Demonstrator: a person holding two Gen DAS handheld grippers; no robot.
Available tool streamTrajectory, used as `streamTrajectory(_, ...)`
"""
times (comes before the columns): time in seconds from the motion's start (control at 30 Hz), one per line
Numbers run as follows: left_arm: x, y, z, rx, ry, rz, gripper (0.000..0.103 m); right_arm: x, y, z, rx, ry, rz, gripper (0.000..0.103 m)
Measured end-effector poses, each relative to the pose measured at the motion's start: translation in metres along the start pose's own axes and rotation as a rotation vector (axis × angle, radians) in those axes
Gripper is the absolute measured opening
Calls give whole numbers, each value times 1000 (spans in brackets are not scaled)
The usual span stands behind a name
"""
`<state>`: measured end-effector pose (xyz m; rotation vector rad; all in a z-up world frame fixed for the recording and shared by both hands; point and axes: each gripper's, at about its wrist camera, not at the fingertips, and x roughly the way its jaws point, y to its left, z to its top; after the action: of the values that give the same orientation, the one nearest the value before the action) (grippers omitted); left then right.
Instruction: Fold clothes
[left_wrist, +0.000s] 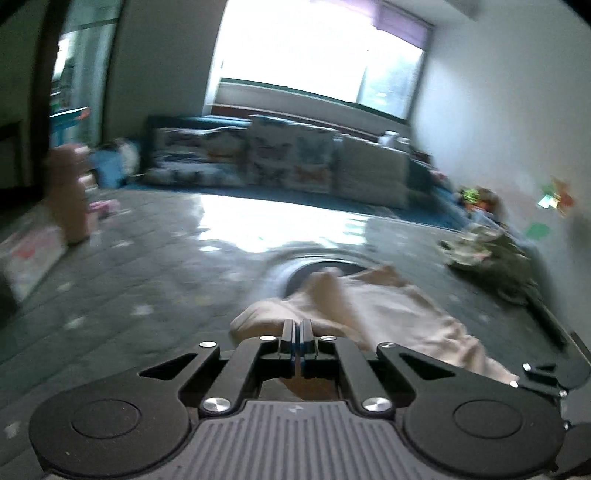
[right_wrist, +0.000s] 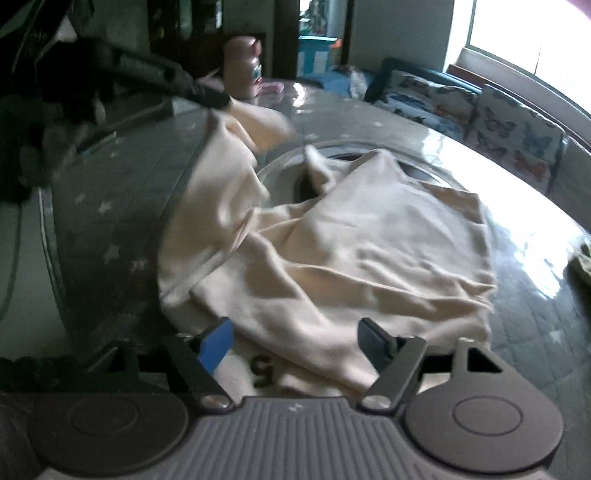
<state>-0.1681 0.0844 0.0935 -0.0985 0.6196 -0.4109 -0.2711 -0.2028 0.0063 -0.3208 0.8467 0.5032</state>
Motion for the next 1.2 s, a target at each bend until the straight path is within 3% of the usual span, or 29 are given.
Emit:
streamTrajectory(0.07, -4, 20, -3, -36, 0, 47, 2, 8, 6, 2, -22, 17, -7, 46)
streamTrajectory(0.17, -7, 44, -11, -86, 9, 97, 2, 5, 2, 6, 12, -1, -27, 4)
streamTrajectory(0.23, -8, 57, -16, -114, 19, 122, 2, -3, -8, 9, 48, -33, -79, 3)
streamTrajectory(0.4, -18, 87, -25, -158, 23, 193, 1, -41, -48, 5, 139, -118, -282, 2)
streamTrajectory(0.57, -37, 123, -24, -219, 17, 262, 1, -85, -100, -19, 298, -135, -495, 3)
streamTrajectory(0.7, -43, 125, -16, -236, 20, 237, 5, -102, -128, -38, 410, -106, -632, 13)
streamTrajectory(0.83, -21, 97, -1, -203, 54, 164, 11, -106, -144, -36, 460, -134, -593, 22)
streamTrajectory(0.9, -5, 78, 6, -176, 74, 122, 34, -100, -148, -27, 442, -141, -560, 28)
streamTrajectory(0.93, 4, 68, 10, -168, 90, 106, 39, -94, -148, -22, 426, -141, -542, 29)
streamTrajectory(1.0, 23, 49, 16, -137, 112, 90, 41, -82, -148, -11, 397, -140, -504, 36)
streamTrajectory(1.13, 63, 16, 26, -98, 163, 55, 42, -50, -148, 16, 355, -127, -397, 38)
streamTrajectory(1.2, 83, 9, 27, -83, 188, 52, 43, -36, -150, 26, 341, -117, -359, 43)
